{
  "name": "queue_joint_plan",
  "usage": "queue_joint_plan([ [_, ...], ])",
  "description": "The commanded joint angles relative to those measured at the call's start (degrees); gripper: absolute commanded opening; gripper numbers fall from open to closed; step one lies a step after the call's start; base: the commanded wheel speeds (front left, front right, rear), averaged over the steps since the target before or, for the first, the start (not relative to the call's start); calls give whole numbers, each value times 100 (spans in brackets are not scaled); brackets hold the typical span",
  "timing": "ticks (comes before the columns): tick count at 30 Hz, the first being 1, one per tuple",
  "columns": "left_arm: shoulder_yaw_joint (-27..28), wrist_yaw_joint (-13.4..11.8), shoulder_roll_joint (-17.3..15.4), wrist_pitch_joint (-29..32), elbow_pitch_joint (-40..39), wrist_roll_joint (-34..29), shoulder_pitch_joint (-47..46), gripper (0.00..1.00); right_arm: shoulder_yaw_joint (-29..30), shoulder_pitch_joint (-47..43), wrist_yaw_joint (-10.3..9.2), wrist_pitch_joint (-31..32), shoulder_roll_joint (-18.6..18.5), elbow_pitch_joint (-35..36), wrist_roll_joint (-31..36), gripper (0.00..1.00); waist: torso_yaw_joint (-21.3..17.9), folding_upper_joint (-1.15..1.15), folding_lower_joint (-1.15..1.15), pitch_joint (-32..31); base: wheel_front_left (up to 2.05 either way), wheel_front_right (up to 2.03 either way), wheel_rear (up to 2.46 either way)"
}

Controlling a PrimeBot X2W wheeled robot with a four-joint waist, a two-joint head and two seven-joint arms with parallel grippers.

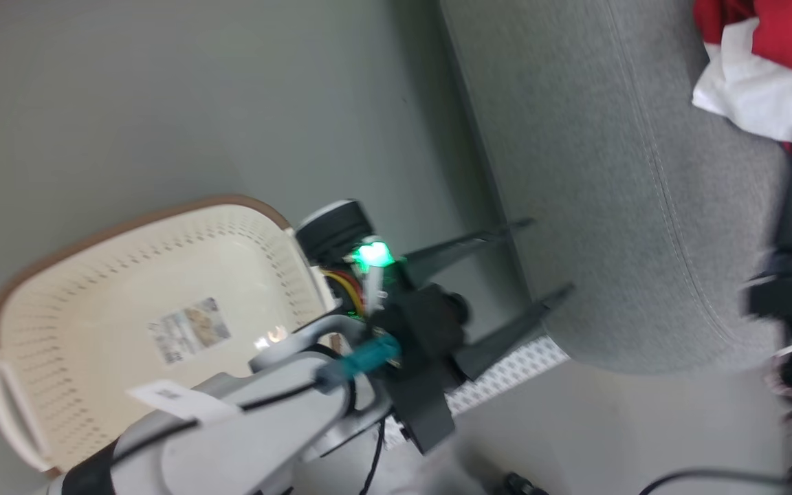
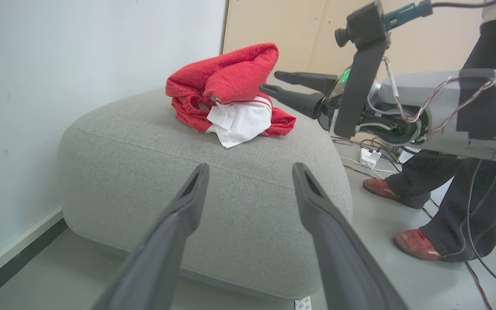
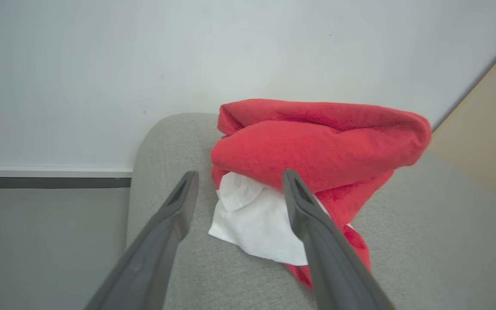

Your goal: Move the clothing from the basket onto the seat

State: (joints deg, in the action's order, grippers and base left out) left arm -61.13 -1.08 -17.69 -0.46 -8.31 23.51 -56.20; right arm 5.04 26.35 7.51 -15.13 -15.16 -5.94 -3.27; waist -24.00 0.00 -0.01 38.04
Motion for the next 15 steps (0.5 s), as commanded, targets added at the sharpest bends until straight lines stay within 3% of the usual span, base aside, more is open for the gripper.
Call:
queue_joint_plan([
  [1, 78, -73, -24, -118, 68, 89, 148, 100, -168, -114, -5, -3, 31, 78, -20, 100, 551, 0, 1, -609, 0, 0, 0],
  [15, 1061, -959, -4, -1317, 1079, 991, 1602, 100, -1576, -679, -5, -2, 93, 299, -155, 100, 2128, 0, 1, -2176, 0, 0, 0],
])
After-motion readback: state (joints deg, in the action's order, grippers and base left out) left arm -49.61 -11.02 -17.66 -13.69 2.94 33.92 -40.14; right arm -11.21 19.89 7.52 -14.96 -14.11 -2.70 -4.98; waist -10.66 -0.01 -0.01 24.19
